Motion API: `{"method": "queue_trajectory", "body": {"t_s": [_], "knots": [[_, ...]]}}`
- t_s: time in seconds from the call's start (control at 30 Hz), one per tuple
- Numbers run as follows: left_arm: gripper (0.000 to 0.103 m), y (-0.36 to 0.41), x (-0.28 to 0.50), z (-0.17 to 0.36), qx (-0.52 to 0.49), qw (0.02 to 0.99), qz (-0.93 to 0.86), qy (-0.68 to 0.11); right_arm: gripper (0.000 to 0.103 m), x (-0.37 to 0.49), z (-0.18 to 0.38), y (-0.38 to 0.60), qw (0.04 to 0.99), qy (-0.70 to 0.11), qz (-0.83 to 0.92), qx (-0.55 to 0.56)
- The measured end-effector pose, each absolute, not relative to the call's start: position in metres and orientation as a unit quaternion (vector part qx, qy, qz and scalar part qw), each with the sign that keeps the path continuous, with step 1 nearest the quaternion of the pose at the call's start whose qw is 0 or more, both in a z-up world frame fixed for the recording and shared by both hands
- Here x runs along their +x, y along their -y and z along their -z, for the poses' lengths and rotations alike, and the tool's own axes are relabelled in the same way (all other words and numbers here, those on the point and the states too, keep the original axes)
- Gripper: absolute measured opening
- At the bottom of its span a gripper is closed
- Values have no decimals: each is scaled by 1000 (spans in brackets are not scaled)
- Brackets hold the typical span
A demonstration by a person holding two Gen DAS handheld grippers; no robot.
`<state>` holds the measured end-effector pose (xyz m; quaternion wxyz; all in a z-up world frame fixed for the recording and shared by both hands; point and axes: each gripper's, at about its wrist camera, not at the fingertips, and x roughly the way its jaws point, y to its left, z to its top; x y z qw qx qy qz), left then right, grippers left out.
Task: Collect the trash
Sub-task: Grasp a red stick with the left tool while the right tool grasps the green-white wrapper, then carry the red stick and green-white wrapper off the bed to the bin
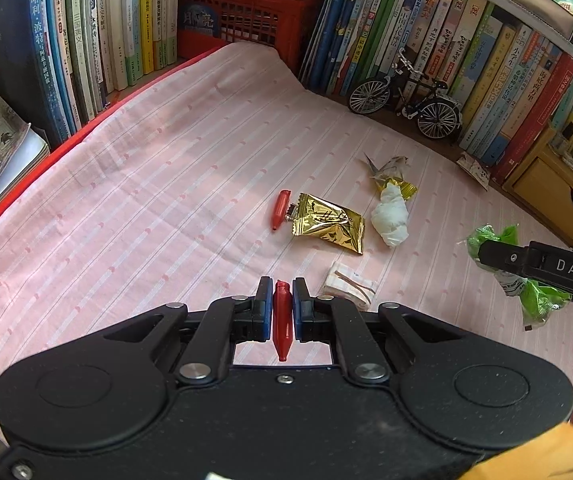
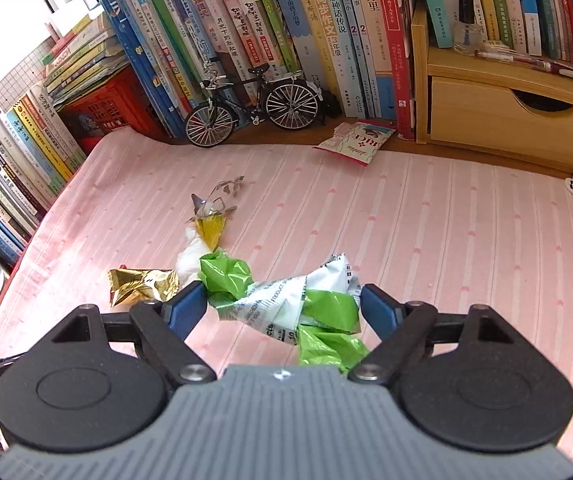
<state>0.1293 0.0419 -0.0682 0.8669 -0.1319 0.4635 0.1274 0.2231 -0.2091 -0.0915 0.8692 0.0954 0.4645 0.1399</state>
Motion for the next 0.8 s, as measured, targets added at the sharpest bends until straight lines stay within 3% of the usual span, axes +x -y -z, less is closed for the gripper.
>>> {"method": "queue_trajectory", "body": {"t_s": [0.47, 0.8], "knots": [[9, -69, 4, 23, -126, 872, -97, -463, 84, 98, 68, 158, 866, -471, -158, 63], [9, -119, -105, 27, -140, 867, -110, -467, 84, 14, 66, 94, 846, -493, -203, 25]]}}
